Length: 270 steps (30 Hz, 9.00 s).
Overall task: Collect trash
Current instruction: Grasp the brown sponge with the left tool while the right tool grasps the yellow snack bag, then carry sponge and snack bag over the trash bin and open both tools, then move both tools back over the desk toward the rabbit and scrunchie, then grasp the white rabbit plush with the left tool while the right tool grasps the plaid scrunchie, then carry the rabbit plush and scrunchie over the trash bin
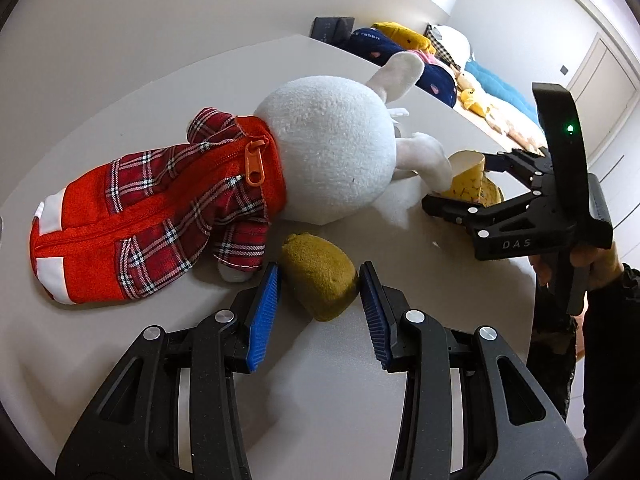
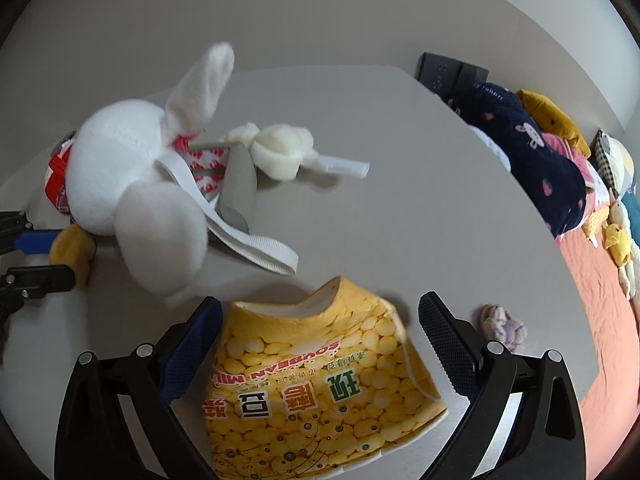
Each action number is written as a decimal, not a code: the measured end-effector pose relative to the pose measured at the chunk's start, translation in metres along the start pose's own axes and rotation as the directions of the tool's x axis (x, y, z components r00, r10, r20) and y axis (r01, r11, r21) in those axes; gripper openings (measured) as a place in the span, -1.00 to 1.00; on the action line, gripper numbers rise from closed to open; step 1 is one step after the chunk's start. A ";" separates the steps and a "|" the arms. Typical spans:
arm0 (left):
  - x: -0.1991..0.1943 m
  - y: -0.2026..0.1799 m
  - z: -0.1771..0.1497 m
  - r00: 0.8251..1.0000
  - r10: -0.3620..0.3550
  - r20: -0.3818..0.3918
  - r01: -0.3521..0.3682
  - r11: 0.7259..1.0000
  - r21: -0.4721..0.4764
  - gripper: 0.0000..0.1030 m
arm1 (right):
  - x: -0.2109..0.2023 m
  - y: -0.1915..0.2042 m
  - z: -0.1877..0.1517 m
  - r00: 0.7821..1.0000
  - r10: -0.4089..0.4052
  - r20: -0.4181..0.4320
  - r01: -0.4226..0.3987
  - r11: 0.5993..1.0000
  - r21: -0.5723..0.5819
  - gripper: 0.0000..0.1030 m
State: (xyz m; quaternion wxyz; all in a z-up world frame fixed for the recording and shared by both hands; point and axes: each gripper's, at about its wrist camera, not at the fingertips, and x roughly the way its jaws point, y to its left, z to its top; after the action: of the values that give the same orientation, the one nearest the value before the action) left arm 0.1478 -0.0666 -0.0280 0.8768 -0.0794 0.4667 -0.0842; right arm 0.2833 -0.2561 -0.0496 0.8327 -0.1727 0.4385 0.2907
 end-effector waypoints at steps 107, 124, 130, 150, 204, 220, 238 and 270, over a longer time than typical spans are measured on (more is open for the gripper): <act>-0.034 -0.236 -0.077 0.969 -0.203 -0.137 0.243 0.863 0.442 0.87 | -0.293 -0.038 -0.239 0.900 -0.427 0.091 0.302 0.759 0.577 0.84; -0.025 -0.170 -0.053 0.984 -0.146 -0.104 0.173 0.921 0.348 0.87 | -0.236 -0.027 -0.188 0.939 -0.333 0.088 0.238 0.813 0.531 0.84; -0.026 -0.145 -0.043 0.991 -0.112 -0.077 0.131 0.937 0.325 0.87 | -0.216 -0.026 -0.171 0.950 -0.302 0.084 0.215 0.823 0.526 0.84; -0.022 -0.048 -0.004 1.000 0.000 0.005 -0.001 0.972 0.233 0.87 | -0.140 -0.035 -0.100 0.972 -0.230 0.054 0.170 0.839 0.517 0.84; 0.016 0.074 0.042 0.996 0.077 0.046 -0.080 0.994 0.080 0.13 | -0.026 -0.102 -0.011 0.975 -0.207 -0.079 0.207 0.726 0.656 -0.54; -0.032 0.073 0.050 0.976 0.066 0.208 -0.072 0.997 0.022 -0.46 | -0.071 -0.081 -0.017 0.978 -0.208 0.025 0.139 0.734 0.665 -0.57; -0.060 0.024 0.046 0.971 0.032 0.237 -0.055 0.995 0.089 -0.46 | -0.144 -0.057 -0.051 0.974 -0.196 0.116 0.070 0.742 0.667 -0.57; -0.075 -0.109 0.004 0.974 -0.126 0.191 0.070 0.959 0.275 -0.46 | -0.244 -0.047 -0.159 0.953 -0.272 0.133 0.098 0.692 0.716 -0.56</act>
State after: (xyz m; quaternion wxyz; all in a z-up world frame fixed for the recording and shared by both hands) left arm 0.1022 -0.1554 0.0586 0.9178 0.0077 0.3531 -0.1811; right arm 0.1039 -0.4599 0.0657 0.9051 0.1474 0.3973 0.0345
